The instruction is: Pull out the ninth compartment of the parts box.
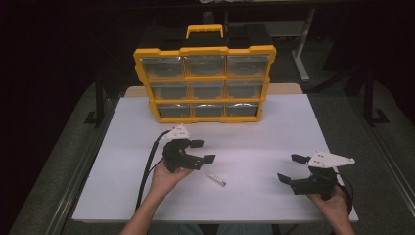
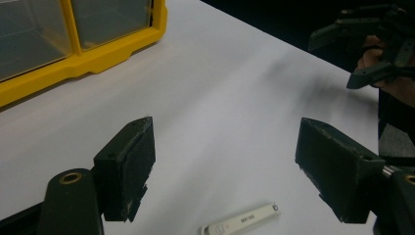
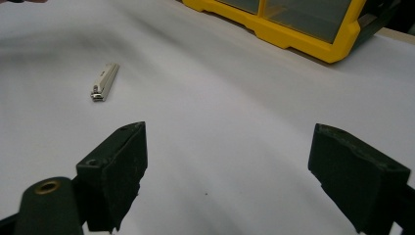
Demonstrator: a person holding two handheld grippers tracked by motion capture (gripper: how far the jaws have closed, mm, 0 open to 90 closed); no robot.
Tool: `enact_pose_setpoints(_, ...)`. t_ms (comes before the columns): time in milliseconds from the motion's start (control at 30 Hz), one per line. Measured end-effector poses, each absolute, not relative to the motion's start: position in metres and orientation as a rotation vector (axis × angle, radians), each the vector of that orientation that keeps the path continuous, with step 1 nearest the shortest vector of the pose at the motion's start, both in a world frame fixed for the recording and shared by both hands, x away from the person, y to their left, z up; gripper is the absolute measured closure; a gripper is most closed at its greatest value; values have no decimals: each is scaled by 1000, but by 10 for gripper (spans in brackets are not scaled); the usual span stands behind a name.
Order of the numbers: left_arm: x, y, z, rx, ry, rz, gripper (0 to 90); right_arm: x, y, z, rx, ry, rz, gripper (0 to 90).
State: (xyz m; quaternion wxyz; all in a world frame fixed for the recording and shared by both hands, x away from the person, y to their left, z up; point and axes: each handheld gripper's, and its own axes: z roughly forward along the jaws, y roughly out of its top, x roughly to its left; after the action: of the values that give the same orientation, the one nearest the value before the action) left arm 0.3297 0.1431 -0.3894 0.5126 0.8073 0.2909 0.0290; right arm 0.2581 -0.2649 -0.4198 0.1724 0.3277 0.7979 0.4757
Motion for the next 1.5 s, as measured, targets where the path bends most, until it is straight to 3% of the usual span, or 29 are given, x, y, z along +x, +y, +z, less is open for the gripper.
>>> enact_pose_setpoints(567, 359, 106, -392, 1860, 796, 65, 269, 257, -266, -419, 927, 2266, 1362, 137)
enact_pose_setpoints(900, 376, 89, -395, 1815, 881, 49, 189, 258, -266, -419, 923, 2269, 1370, 137)
enact_pose_setpoints(1133, 391, 82, -401, 1750, 916, -62, 232, 258, -267, -419, 925, 2266, 1374, 138)
enact_pose_setpoints(1500, 410, 72, -410, 1701, 985, -91, 315, 259, -268, -420, 921, 2268, 1383, 137)
